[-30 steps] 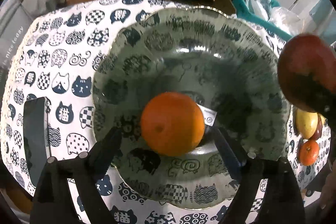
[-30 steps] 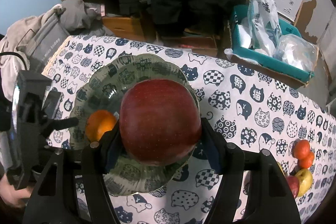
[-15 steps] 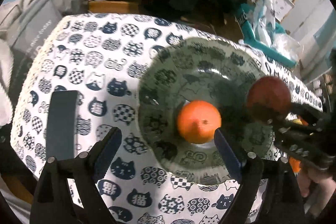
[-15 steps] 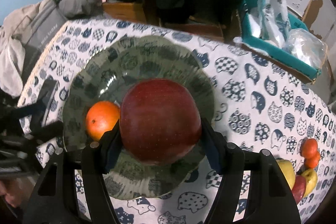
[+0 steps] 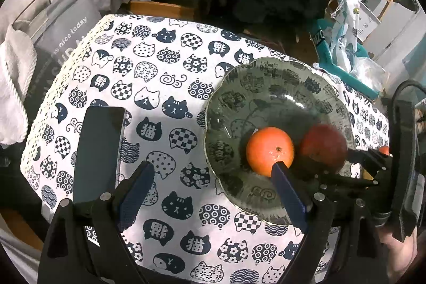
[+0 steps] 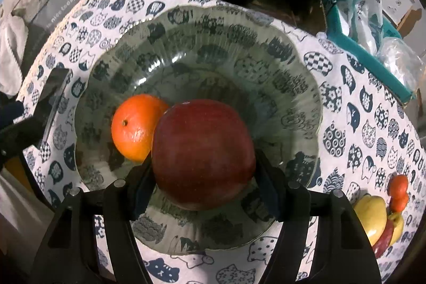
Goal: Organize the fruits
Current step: 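Lift both tools away from the bowl and move back toward the fruit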
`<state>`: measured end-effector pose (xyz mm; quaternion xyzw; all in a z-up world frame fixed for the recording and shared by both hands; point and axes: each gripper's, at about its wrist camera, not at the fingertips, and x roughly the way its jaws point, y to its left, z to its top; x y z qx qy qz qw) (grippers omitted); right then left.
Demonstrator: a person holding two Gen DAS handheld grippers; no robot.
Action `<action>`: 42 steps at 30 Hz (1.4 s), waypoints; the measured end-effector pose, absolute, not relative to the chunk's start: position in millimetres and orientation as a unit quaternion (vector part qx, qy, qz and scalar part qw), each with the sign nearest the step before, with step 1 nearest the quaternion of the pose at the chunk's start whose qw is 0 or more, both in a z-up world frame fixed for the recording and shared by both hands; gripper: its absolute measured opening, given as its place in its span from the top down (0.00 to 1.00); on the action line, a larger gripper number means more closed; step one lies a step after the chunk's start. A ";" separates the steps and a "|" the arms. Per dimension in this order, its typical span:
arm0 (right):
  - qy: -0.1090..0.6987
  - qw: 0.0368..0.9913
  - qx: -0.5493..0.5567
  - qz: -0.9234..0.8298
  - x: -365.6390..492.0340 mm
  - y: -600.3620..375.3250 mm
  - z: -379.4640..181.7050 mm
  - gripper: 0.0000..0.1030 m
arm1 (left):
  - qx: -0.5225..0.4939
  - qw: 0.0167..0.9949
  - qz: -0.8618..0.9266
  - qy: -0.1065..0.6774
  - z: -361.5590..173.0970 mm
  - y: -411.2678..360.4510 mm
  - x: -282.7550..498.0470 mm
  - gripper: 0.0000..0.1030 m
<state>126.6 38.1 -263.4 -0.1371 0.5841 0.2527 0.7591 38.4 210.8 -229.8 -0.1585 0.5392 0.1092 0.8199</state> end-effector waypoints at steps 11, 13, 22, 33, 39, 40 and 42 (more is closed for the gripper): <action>0.536 0.798 -0.105 0.254 128.9 25.1 -210.7 0.29 | -0.157 0.830 0.099 0.526 -212.9 202.4 35.5 0.12; 0.529 0.805 -0.095 0.252 129.5 20.6 -199.7 0.29 | -0.157 0.834 0.096 0.521 -207.0 199.5 34.7 0.12; 0.476 0.844 -0.076 0.235 120.9 -16.1 -141.4 0.29 | -0.151 0.854 0.070 0.492 -173.8 179.4 31.3 0.12; 0.407 0.881 -0.074 0.228 90.5 -62.2 -80.4 0.28 | -0.141 0.884 0.032 0.445 -123.6 148.7 22.4 0.12; 0.371 0.898 -0.080 0.223 71.4 -87.5 -56.3 0.28 | -0.133 0.896 0.008 0.423 -101.2 127.6 16.1 0.12; 0.367 0.900 -0.081 0.222 69.0 -92.1 -53.7 0.28 | -0.131 0.898 0.005 0.421 -98.7 124.4 15.9 0.12; 0.360 0.903 -0.082 0.219 63.5 -102.0 -49.1 0.28 | -0.127 0.900 -0.003 0.417 -93.9 117.7 14.9 0.12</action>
